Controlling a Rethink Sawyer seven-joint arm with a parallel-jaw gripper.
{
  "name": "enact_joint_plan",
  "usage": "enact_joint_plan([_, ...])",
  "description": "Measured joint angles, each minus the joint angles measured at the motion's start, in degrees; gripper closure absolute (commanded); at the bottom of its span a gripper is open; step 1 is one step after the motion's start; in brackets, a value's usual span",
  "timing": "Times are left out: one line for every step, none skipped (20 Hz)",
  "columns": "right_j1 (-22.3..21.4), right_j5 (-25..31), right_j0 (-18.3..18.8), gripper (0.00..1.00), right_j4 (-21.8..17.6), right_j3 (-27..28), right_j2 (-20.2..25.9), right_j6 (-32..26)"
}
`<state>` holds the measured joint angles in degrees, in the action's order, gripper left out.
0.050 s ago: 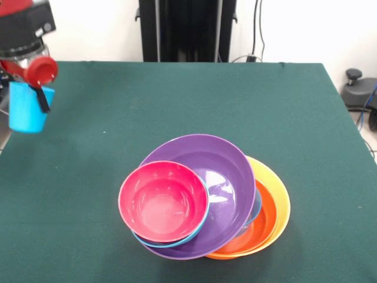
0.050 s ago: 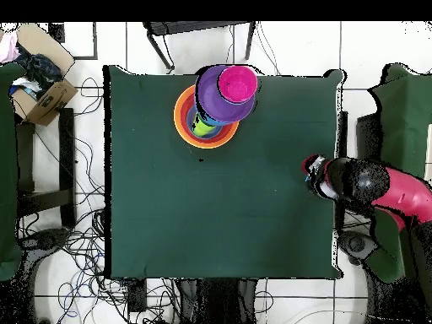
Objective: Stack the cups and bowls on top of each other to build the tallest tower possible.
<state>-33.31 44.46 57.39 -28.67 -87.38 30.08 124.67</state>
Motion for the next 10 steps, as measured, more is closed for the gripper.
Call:
enact_joint_plan([-0.6, 0.4, -0.3, 1.00, 0.5, 0.0, 0.0, 0.0])
enact_joint_plan([-1.3, 0.9, -0.6, 1.00, 0.9, 0.0, 0.1, 0.0])
enact_joint_plan([-2.1, 1.6, -1.1, 1.00, 1.7, 0.2, 0.2, 0.0])
enact_joint_plan([-2.9, 2.4, -1.7, 1.00, 2.4, 0.3, 0.2, 0.0])
enact_joint_plan([-3.7, 3.4, -2.5, 1.00, 3.2, 0.8, 0.3, 0.0])
enact_joint_plan([-4.4, 4.3, -3.3, 1.00, 4.1, 1.2, 0.5, 0.0])
enact_joint_plan([-4.8, 4.8, -3.9, 1.00, 4.7, 1.5, 0.6, 0.0])
enact_joint_plan([-5.0, 5.5, -4.6, 1.00, 5.4, 2.1, 0.7, 0.0])
enact_joint_plan([-5.2, 6.1, -5.4, 1.00, 6.1, 2.6, 0.9, 0.0])
enact_joint_plan([-5.2, 6.4, -5.7, 1.00, 6.5, 2.9, 1.0, 0.0])
